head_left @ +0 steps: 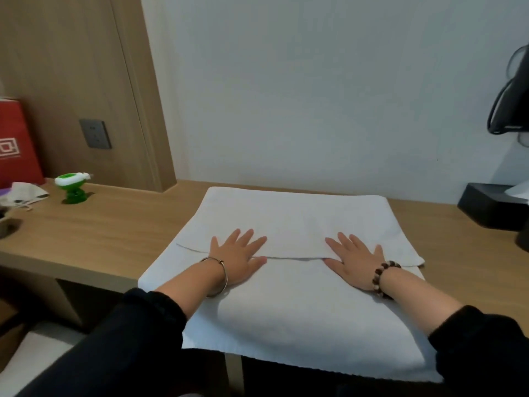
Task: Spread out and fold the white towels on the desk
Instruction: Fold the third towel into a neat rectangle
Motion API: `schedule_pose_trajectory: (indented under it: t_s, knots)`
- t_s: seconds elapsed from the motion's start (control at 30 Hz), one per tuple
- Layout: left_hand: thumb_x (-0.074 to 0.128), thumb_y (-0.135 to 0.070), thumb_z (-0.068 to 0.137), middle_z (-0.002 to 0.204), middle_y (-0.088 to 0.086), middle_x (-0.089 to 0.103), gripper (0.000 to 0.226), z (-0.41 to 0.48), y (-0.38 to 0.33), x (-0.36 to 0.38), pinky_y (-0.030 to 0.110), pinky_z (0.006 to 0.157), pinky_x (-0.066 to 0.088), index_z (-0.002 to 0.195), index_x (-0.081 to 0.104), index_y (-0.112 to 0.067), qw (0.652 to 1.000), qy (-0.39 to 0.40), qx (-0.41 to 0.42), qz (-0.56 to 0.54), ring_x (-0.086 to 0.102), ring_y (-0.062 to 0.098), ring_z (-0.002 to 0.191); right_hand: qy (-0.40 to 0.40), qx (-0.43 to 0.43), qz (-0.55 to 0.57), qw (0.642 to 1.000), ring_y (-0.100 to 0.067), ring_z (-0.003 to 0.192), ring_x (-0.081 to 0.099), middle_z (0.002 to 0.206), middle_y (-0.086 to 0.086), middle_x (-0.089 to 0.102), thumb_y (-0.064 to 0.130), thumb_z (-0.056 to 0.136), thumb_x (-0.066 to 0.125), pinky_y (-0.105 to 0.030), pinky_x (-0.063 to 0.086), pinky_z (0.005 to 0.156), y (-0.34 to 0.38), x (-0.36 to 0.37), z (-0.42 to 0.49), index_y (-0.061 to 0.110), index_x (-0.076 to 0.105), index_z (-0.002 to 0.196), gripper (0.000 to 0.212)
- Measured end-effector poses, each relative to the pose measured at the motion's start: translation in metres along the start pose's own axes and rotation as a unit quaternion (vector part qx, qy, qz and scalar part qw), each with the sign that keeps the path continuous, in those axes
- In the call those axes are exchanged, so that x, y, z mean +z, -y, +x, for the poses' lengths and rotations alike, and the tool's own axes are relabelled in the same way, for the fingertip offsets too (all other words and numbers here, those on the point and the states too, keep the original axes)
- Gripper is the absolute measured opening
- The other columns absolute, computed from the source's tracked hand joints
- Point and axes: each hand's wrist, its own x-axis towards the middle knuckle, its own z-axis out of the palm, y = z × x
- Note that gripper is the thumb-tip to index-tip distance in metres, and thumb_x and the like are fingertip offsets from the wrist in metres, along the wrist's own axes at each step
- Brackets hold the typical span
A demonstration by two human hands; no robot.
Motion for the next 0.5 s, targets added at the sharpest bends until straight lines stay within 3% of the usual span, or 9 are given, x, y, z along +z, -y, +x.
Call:
schedule_pose_trajectory:
  t_s: [0.1, 0.17, 0.23, 0.27, 0.33, 0.4, 0.47, 0.5]
  knots:
    - [0.014, -0.062, 0.093, 0.158, -0.015, -0.002, 0.052, 0.016, -0.003, -0.004, 0.063, 0.108, 0.001, 0.143, 0.007, -0.052, 0.999, 0.000, -0.034, -0.017, -0.004, 0.016, 0.145, -0.007, 0.006, 0.000, 1.000, -0.017, 0.146, -0.009, 0.159, 0.009, -0.013, 0.065, 0.092, 0.011, -0.060, 0.002, 0.111, -0.002, -0.003, 0.010, 0.042, -0.003, 0.149, 0.063]
    - [0.017, -0.060, 0.093, 0.154, -0.010, 0.020, 0.040, 0.027, -0.011, -0.016, 0.067, 0.103, 0.008, 0.128, 0.032, -0.049, 0.999, 0.013, -0.047, -0.010, 0.016, 0.020, 0.140, 0.006, 0.007, -0.003, 1.000, -0.019, 0.146, -0.006, 0.159, 0.007, -0.009, 0.065, 0.093, 0.012, -0.059, 0.004, 0.112, 0.000, -0.011, 0.015, 0.040, -0.001, 0.149, 0.063]
    - [0.019, -0.058, 0.090, 0.138, -0.003, 0.044, 0.037, 0.042, -0.027, -0.032, 0.067, 0.099, 0.015, 0.109, 0.043, -0.038, 0.994, 0.026, -0.101, -0.039, 0.035, 0.025, 0.126, 0.009, -0.023, 0.007, 1.000, -0.026, 0.146, 0.005, 0.160, -0.002, 0.005, 0.061, 0.095, 0.014, -0.053, 0.010, 0.114, 0.007, -0.021, 0.016, 0.032, 0.009, 0.151, 0.063]
    - [0.018, -0.059, 0.089, 0.135, 0.000, 0.047, 0.046, 0.051, -0.035, -0.039, 0.065, 0.099, 0.015, 0.116, 0.045, -0.034, 0.988, 0.027, -0.138, -0.070, 0.038, 0.028, 0.126, 0.006, -0.052, 0.016, 0.999, -0.030, 0.143, 0.015, 0.157, -0.007, 0.019, 0.057, 0.097, 0.016, -0.048, 0.014, 0.114, 0.012, -0.026, 0.015, 0.026, 0.020, 0.150, 0.061]
    - [0.019, -0.056, 0.090, 0.139, 0.002, 0.044, 0.054, 0.069, -0.054, -0.043, 0.061, 0.101, 0.018, 0.132, 0.041, -0.029, 0.980, 0.004, -0.174, -0.099, 0.036, 0.029, 0.129, 0.014, -0.102, 0.062, 0.993, -0.032, 0.135, 0.033, 0.145, -0.009, 0.042, 0.050, 0.100, 0.019, -0.040, 0.021, 0.110, 0.016, -0.036, 0.008, 0.018, 0.041, 0.140, 0.055]
    - [0.023, -0.049, 0.094, 0.147, -0.001, 0.033, 0.050, 0.079, -0.073, -0.035, 0.057, 0.105, 0.020, 0.138, 0.034, -0.029, 0.989, -0.023, -0.123, -0.082, 0.029, 0.027, 0.135, 0.040, -0.116, 0.182, 0.976, -0.025, 0.126, 0.044, 0.137, -0.002, 0.051, 0.050, 0.100, 0.024, -0.036, 0.029, 0.107, 0.008, -0.044, 0.003, 0.020, 0.054, 0.128, 0.051]
    - [0.021, -0.048, 0.096, 0.155, -0.003, 0.017, 0.051, 0.083, -0.087, -0.021, 0.058, 0.110, 0.013, 0.144, 0.023, -0.032, 0.996, -0.027, -0.069, -0.058, 0.014, 0.026, 0.142, 0.006, -0.087, 0.383, 0.920, -0.017, 0.110, 0.057, 0.126, -0.002, 0.061, 0.045, 0.099, 0.036, -0.029, 0.043, 0.097, -0.012, -0.051, 0.004, 0.018, 0.065, 0.111, 0.041]
    - [0.018, -0.050, 0.096, 0.158, -0.005, 0.009, 0.053, 0.085, -0.090, -0.015, 0.058, 0.111, 0.007, 0.147, 0.017, -0.034, 0.996, -0.022, -0.066, -0.056, 0.006, 0.024, 0.145, -0.062, -0.054, 0.447, 0.891, -0.016, 0.100, 0.061, 0.118, -0.006, 0.065, 0.037, 0.099, 0.042, -0.022, 0.048, 0.087, -0.025, -0.054, 0.012, 0.013, 0.067, 0.103, 0.035]
